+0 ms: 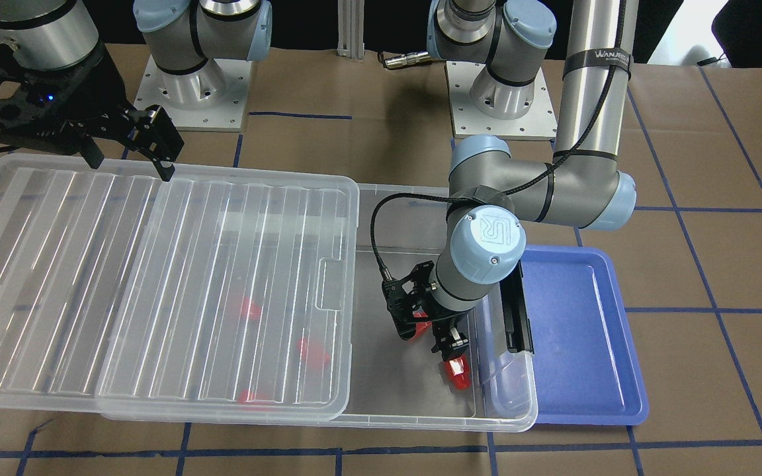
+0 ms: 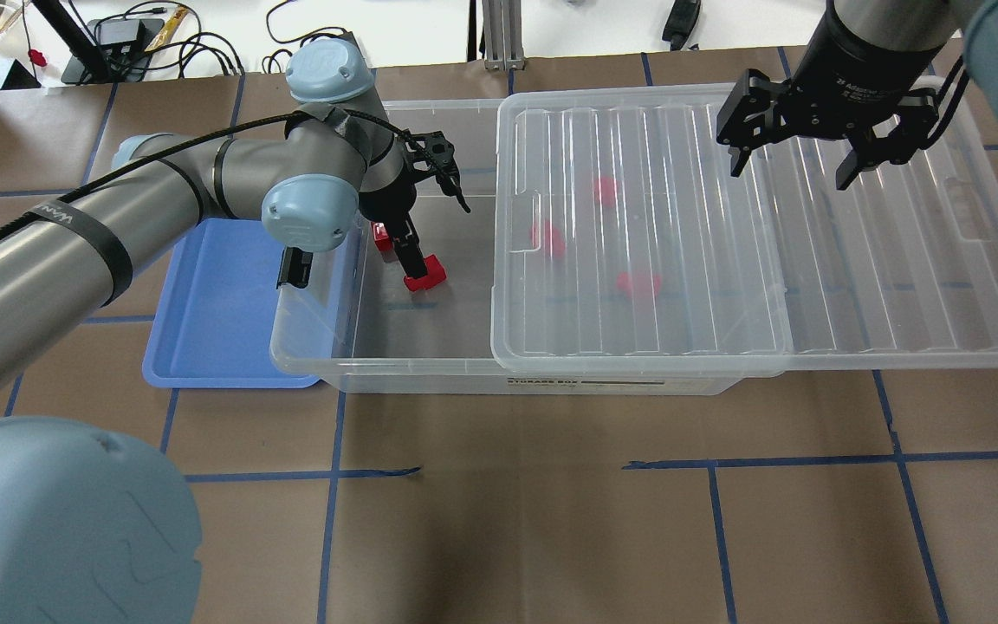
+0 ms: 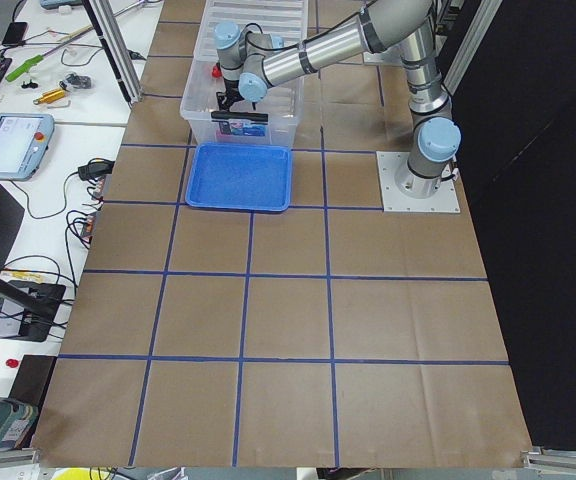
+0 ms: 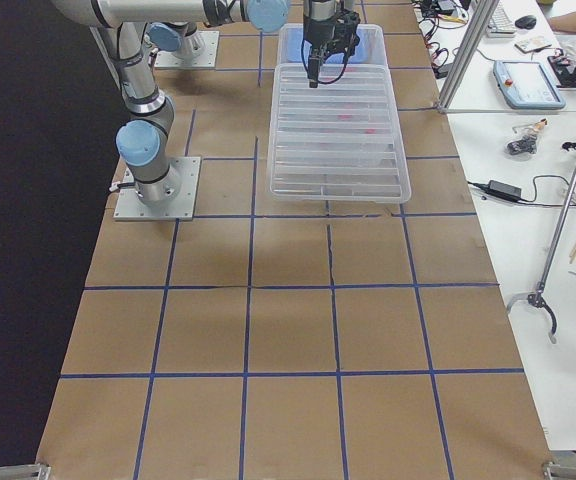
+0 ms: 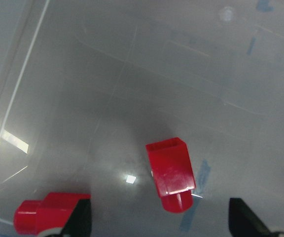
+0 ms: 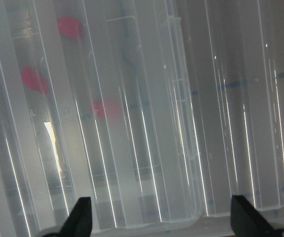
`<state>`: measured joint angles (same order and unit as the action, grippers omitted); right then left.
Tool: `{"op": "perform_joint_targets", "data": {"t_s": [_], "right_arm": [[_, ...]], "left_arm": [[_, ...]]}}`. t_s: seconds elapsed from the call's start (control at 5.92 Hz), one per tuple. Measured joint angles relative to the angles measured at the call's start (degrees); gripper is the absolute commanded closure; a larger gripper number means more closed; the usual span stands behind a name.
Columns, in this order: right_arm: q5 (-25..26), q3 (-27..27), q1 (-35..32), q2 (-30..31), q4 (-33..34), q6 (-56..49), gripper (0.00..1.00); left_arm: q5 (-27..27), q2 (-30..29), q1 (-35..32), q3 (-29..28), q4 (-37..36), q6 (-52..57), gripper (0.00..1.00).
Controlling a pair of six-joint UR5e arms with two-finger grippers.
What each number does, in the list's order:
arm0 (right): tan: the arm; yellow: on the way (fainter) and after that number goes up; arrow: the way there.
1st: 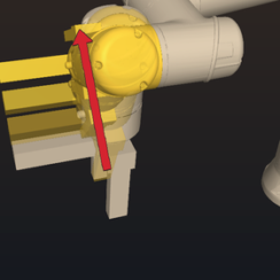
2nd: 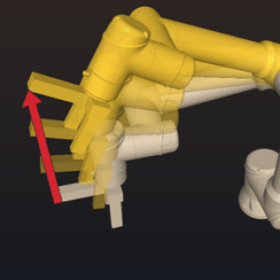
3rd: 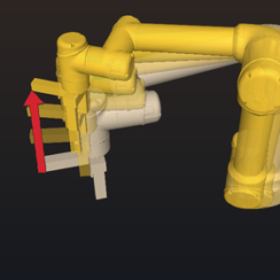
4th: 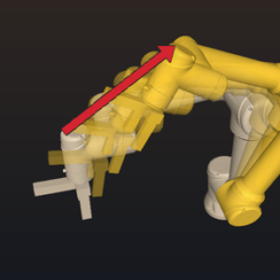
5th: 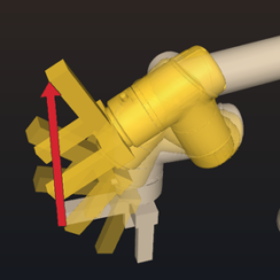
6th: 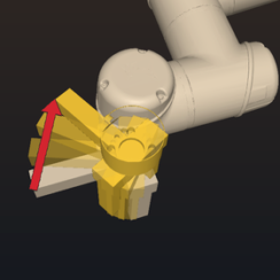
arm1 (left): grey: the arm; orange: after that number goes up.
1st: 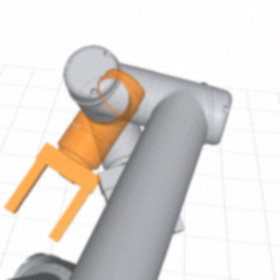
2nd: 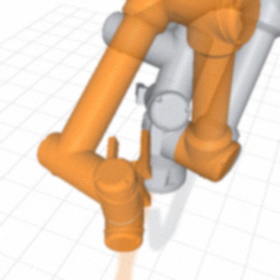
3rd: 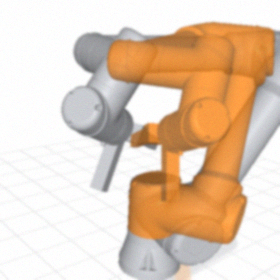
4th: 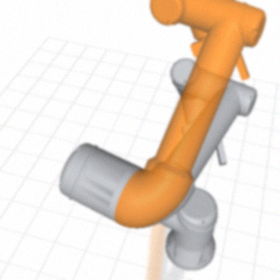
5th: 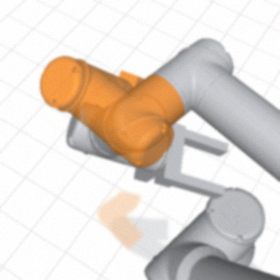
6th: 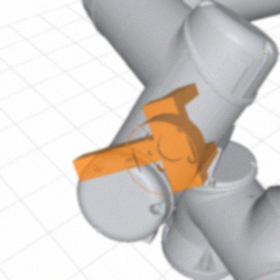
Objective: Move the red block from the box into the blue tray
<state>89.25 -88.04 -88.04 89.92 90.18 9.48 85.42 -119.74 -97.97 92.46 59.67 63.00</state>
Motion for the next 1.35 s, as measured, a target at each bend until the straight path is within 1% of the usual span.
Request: {"op": "perform_joint_targets", "data": {"t_s": [0.17,0.34,0.51,0.85,1.01,1.35], "right_arm": [[0.0,0.2,-0.1,-0.1,-0.1,0.0,0.00],[0.0,0.2,-0.2,-0.2,-0.1,0.0,0.00],[0.0,0.2,-0.2,-0.2,-0.1,0.0,0.00],[0.0,0.1,-0.2,-0.3,-0.1,-0.1,0.00],[0.0,0.1,-0.2,-0.3,-0.1,-0.1,0.00],[0.2,-0.1,-0.1,-0.4,0.0,-0.4,0.00]], "left_arm": [[0.0,-1.8,-0.2,0.0,-1.1,-0.1,0.22],[-0.1,-3.2,-0.2,-0.1,-1.9,0.0,0.63],[-0.1,-4.0,-0.2,-0.2,-2.5,0.3,0.87],[0.0,-3.2,-0.4,-0.3,-2.3,0.4,0.89],[0.2,-1.2,-0.4,-1.0,-0.5,0.0,0.89],[0.3,6.0,0.5,-3.0,6.5,-0.2,0.89]]}}
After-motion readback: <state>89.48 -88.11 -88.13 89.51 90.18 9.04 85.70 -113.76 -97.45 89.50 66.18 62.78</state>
